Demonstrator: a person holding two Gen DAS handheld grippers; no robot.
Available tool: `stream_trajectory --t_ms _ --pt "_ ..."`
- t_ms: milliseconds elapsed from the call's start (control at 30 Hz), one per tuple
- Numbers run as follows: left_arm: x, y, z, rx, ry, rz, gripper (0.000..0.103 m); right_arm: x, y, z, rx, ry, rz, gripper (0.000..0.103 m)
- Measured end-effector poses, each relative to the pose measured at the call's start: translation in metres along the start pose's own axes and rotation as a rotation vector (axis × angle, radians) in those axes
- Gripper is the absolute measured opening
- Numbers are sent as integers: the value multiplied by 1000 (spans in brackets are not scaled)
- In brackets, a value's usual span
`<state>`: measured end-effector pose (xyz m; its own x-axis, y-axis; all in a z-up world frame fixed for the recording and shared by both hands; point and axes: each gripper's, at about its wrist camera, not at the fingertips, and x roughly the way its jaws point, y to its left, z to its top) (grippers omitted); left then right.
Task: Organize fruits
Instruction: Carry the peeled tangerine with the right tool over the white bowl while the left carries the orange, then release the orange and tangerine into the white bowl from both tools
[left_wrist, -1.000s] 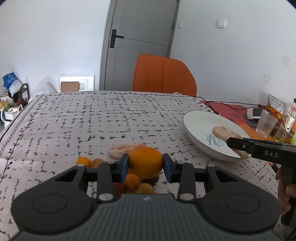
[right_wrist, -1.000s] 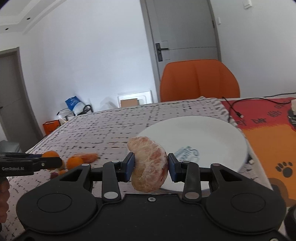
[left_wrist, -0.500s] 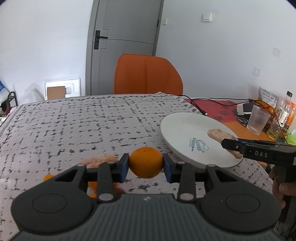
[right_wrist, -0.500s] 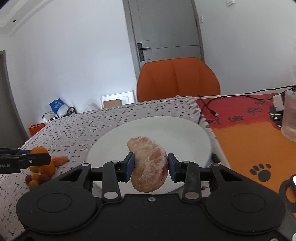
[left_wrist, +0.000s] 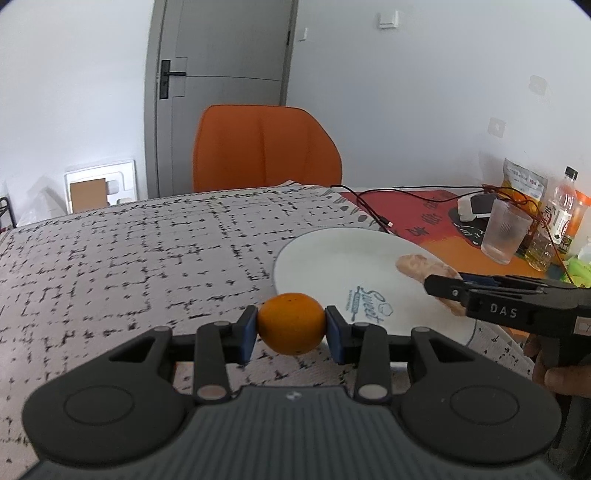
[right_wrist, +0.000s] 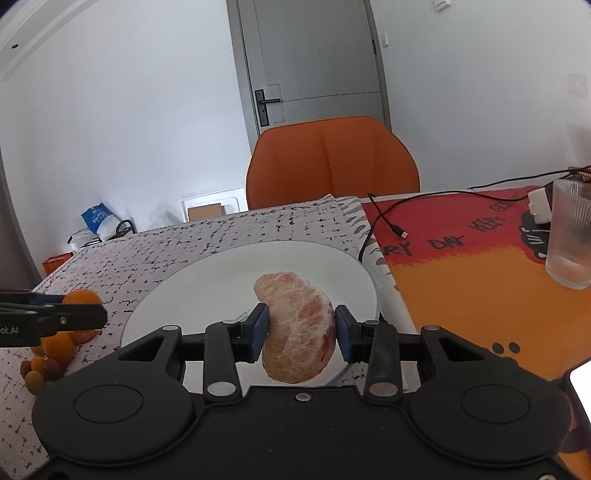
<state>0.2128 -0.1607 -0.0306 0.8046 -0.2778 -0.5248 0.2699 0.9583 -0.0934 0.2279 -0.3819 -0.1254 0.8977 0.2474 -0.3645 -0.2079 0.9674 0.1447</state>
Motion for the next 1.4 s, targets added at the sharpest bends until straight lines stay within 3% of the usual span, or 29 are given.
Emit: stream_trajectory --t_ms 233,300,600,833,1133,1200,1300,1400 --pt "17 -10 8 19 14 -3 38 13 -3 4 13 8 20 38" --pt "23 -11 9 18 23 -1 38 15 -4 5 20 9 24 42" --pt "38 -16 10 24 41 4 38 -1 -4 2 34 -19 36 42" --pt "32 -17 11 28 23 0 38 -13 -1 -1 61 -28 34 44" --pt "7 -6 8 8 6 22 42 -30 7 -7 90 -45 33 53" --pt "0 -3 7 3 5 29 42 -33 9 -9 91 -50 35 59" --pt "-12 3 6 -17 -11 35 51 -37 14 -10 96 -57 35 68" --pt "-24 10 4 -38 -30 49 67 -42 18 -11 93 -63 38 76"
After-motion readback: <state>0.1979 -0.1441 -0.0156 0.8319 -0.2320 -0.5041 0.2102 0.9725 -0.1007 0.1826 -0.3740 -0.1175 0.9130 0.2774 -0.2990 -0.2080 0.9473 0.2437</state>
